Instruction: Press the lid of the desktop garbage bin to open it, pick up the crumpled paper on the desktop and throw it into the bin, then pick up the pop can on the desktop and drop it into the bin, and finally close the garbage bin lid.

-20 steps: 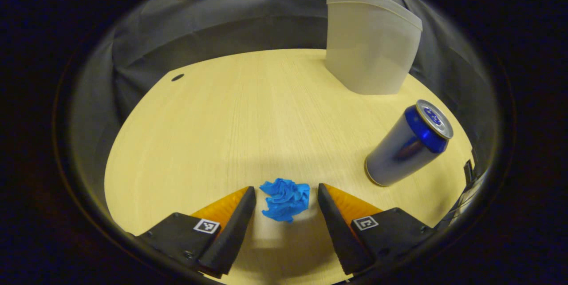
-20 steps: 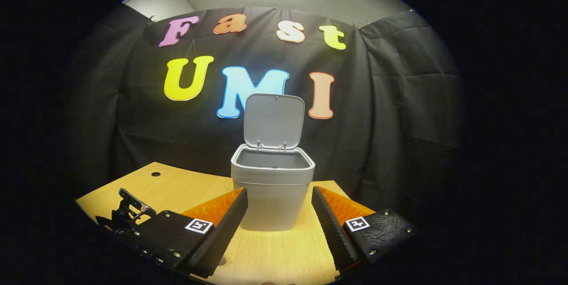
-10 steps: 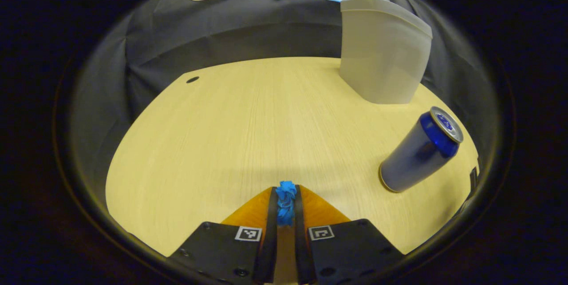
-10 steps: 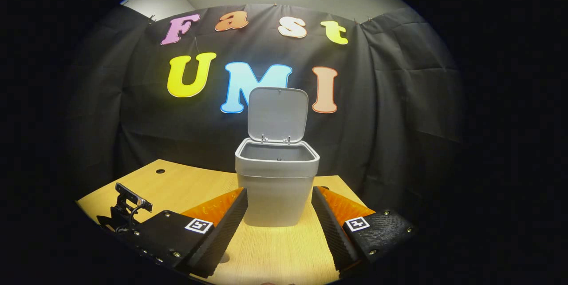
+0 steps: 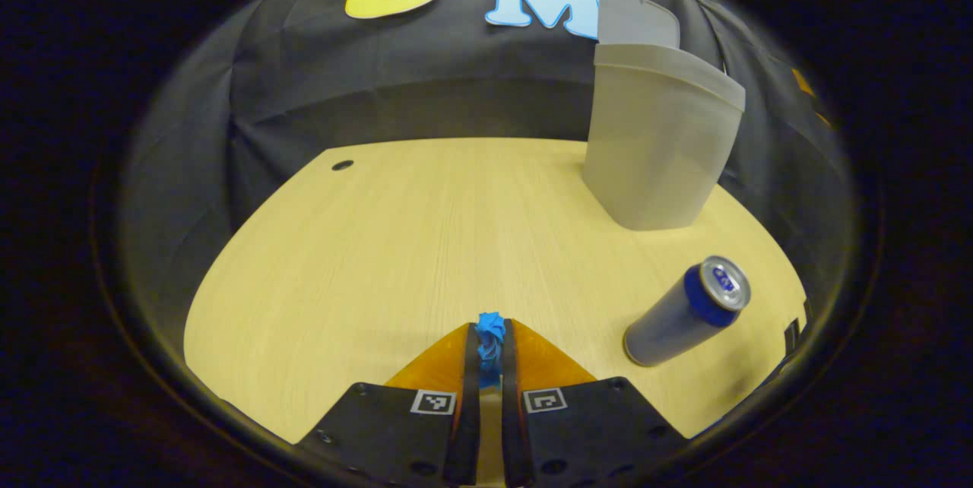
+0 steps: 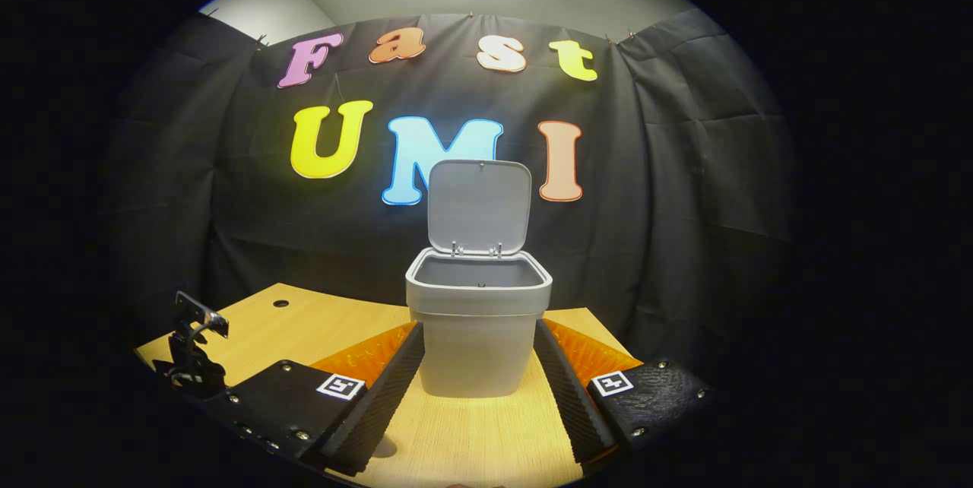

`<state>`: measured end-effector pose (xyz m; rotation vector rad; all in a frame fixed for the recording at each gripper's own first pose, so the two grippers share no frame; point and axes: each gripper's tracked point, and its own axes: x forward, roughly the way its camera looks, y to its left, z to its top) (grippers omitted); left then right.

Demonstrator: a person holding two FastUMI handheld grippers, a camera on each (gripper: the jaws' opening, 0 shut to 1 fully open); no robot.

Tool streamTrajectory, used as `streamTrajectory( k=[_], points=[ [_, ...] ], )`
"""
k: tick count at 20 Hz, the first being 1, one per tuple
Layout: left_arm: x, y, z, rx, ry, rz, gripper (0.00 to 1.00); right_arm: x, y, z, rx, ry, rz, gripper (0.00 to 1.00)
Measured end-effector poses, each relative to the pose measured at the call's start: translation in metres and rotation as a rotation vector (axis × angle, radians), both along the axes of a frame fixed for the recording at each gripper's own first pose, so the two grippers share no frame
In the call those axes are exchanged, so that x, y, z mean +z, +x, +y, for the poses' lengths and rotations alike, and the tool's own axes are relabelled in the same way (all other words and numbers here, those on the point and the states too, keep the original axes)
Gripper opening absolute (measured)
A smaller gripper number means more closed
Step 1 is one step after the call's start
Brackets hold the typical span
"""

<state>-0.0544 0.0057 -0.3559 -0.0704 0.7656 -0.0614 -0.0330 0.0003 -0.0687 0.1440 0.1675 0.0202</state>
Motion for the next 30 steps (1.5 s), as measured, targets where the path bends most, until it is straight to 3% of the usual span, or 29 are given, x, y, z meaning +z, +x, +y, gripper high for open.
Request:
streamTrajectory(
  k=[7, 10, 13, 16, 24, 30],
  points=[
    [0.088, 0.04, -0.026, -0.06, -0.008, -0.181, 0.21, -0.009, -0.001, -0.009, -0.017, 0.04, -0.007, 0.93],
    [0.125, 0.06, -0.042, -0.082, -0.037, -0.255, 0.14, -0.012, -0.001, -0.017, -0.038, 0.056, -0.011, 0.93],
    [0.168, 0.085, -0.058, -0.103, -0.058, -0.335, 0.21, -0.014, -0.003, -0.025, -0.055, 0.061, -0.012, 0.93],
    [0.198, 0.109, -0.082, -0.135, -0.086, -0.406, 0.18, -0.016, -0.004, -0.035, -0.075, 0.045, -0.013, 0.93],
    [0.253, 0.162, -0.148, -0.214, -0.143, -0.511, 0.18, -0.021, -0.014, -0.062, -0.131, 0.022, 0.004, 0.93],
    [0.266, 0.202, -0.206, -0.312, -0.109, -0.584, 0.2, -0.026, -0.026, -0.085, -0.199, 0.008, 0.032, 0.93]
  ],
)
